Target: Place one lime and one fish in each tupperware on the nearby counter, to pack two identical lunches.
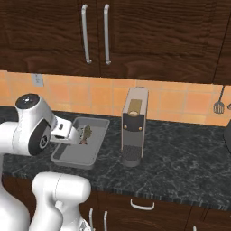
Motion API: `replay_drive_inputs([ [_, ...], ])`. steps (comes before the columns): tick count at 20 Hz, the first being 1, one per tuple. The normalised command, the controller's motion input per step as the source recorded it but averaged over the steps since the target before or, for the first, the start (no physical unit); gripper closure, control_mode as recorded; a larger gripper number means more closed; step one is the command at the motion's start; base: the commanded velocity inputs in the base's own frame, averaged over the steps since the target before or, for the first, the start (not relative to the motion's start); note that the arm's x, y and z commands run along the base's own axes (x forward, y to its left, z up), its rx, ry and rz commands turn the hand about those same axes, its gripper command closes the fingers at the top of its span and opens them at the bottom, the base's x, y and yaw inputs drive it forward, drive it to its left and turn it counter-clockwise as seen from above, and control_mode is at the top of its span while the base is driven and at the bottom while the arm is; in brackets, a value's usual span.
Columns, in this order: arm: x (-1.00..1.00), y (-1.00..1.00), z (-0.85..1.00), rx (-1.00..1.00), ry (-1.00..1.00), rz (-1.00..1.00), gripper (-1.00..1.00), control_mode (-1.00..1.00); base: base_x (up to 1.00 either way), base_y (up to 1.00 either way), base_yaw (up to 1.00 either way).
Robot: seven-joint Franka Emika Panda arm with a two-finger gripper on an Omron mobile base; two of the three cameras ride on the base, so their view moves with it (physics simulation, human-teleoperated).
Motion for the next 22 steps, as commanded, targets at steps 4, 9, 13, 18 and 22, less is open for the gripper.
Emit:
replay_drive_inputs([
  [4,-0.60,0.00,-0.02,-0.02,-0.10,0.00,-1.00,-1.00,0.00,0.00,0.00],
  [9,-0.35,-0.02,-0.25,0.01,-0.01,-0.02,-1.00,-1.00,0.00,0.00,0.00],
  [13,-0.13,0.00,-0.08,0.01,0.00,0.00,-1.00,-1.00,0.00,0.00,0.00],
  [18,-0.27,-0.11,-0.05,0.02,-0.01,-0.05,-1.00,1.00,-0.35,-0.19,-0.07],
  [22,0.00,0.00,0.00,0.00,0.00,0.00,-1.00,1.00,-1.00,-0.75,-0.19],
])
